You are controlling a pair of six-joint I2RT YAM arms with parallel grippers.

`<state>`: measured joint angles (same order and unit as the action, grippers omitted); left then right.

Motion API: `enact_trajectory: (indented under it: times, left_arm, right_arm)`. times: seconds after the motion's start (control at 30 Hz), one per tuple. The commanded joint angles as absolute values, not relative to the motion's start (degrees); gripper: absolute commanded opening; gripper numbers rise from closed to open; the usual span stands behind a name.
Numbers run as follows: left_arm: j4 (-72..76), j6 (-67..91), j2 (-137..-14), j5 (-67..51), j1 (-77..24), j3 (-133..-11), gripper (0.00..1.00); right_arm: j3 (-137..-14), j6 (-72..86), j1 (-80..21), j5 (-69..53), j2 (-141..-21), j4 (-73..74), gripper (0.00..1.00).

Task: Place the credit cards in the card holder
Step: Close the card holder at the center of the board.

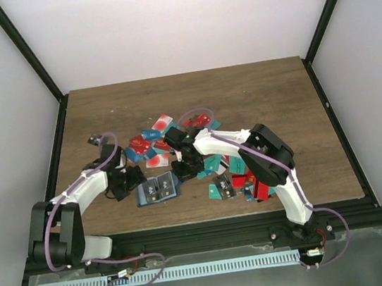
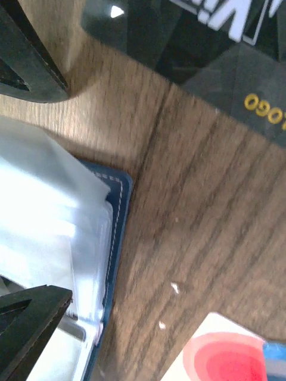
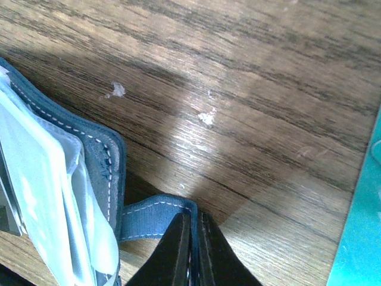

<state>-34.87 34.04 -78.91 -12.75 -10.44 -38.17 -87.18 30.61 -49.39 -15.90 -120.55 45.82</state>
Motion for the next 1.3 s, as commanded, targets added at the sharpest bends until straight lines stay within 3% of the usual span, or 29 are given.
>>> enact_trajectory:
  times: [0.0,0.7,1.27]
  left_arm:
    - [-30.4,35.6,-81.9,-17.2,-10.9,-34.1,0.86]
    - [-24.2,41.2,-74.0,-30.8,-13.4,-38.6,0.80]
    - [-16.3,46.6,-74.5,-33.2,-18.4,-38.5,0.79]
  right_arm:
    - [-86.6,29.6,-48.8,-14.8,-123.9,46.2,0.01]
    - [-88.5,29.7,-48.5,-15.7,-126.8,44.9,0.01]
    - [-88.1,30.2,-48.3,-18.2,-126.7,43.7,0.01]
